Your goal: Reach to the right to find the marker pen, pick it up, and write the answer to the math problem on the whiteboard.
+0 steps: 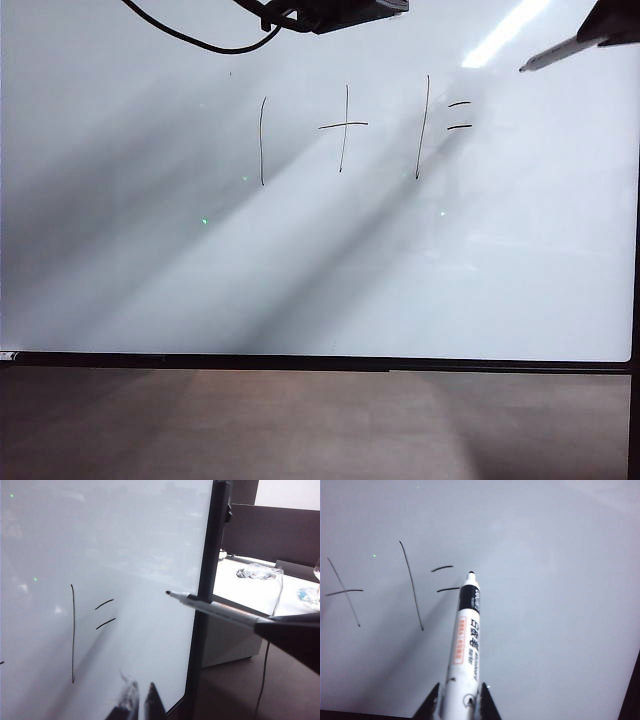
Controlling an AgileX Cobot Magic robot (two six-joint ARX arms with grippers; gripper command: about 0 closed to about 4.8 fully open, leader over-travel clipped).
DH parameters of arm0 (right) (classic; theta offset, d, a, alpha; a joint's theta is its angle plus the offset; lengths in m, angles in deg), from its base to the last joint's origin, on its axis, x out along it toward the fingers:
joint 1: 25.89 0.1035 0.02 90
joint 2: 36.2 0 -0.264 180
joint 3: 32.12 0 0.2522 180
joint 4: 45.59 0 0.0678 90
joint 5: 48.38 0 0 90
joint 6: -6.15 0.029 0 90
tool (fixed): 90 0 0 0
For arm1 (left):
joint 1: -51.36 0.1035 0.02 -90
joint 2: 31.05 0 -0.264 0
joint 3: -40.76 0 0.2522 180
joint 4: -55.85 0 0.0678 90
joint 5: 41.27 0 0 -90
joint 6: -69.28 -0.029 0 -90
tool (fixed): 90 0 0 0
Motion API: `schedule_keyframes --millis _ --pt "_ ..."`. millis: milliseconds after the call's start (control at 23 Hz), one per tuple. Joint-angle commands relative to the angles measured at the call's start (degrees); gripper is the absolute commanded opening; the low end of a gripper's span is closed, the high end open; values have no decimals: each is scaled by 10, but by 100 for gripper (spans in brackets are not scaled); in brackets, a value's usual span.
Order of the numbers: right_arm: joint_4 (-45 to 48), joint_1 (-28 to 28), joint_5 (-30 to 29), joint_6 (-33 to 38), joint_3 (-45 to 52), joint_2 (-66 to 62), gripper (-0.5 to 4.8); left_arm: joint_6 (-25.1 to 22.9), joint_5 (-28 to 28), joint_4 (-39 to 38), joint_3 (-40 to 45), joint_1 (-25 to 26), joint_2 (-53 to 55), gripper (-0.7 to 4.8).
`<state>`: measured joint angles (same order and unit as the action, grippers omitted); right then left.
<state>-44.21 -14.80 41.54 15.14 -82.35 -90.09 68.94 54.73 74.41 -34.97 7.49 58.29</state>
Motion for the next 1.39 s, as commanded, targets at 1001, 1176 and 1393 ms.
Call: schedule_keyframes --millis 1001,1176,1393 --pt "115 -52 -132 -17 -78 -140 -6 2 3 -10 -1 0 -2 27" --pt "106 -48 -136 -18 -79 -140 -6 2 3 -11 -1 0 -2 27" --pt "99 -48 -118 -23 -78 -141 -6 2 3 -15 -1 0 -2 27"
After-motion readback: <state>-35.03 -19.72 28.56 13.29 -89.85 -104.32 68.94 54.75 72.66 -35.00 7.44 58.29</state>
